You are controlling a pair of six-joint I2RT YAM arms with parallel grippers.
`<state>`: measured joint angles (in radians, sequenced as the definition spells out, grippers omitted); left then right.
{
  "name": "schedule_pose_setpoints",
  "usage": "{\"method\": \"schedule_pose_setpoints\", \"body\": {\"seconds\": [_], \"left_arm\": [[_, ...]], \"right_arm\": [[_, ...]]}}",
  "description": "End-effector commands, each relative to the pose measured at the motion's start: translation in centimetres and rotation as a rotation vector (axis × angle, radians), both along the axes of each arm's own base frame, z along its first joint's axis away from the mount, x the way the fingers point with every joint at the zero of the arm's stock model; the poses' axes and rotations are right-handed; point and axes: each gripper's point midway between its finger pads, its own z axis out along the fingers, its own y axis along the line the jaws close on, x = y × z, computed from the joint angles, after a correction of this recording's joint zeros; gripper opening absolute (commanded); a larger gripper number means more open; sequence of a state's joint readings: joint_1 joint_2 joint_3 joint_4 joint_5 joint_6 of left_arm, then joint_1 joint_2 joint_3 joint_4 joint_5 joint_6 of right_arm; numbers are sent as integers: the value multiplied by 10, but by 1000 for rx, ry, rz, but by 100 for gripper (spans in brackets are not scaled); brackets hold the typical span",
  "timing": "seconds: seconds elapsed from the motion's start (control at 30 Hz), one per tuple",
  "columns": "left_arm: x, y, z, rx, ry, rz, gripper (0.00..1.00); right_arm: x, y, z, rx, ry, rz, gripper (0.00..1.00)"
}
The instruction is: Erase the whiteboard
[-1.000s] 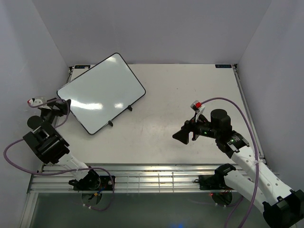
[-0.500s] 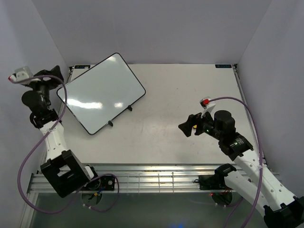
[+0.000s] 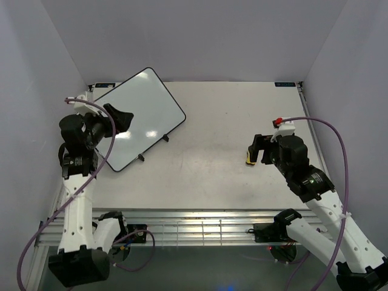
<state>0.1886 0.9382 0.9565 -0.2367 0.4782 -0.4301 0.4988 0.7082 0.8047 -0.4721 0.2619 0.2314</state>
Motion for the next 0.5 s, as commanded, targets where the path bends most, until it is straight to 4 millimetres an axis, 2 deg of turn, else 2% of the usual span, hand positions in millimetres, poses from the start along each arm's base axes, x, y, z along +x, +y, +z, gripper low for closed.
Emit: {"method": "schedule_pose_setpoints", "body": {"seconds": [0.0,0.07,0.1,0.2,0.23,0.33,0.47], "left_arm": [[-42,-12,-19,93,78,-1,98],[-54,-16,-24,116,89,5,98],[-61,-12,-34,122,142,29,98],[-70,1,-43,121,207,126,98],[-71,1,-44,122,213,127,98],[-76,7,-46,132,206,163,98],[-81,10,-48,147,194,177,98]], "right_arm": [[-10,-27,26,-51,-39,-87,90],[-16,-37,32,-68,-42,-118,90],[-19,-39,41,-63,-52,-122,90],[-33,-51,45,-73,-52,-141,90],[-37,-60,43,-95,-44,-172,90],[-51,-80,54,-96,-94,-234,90],[-63,-89,59,-65,-137,-256,90]]}}
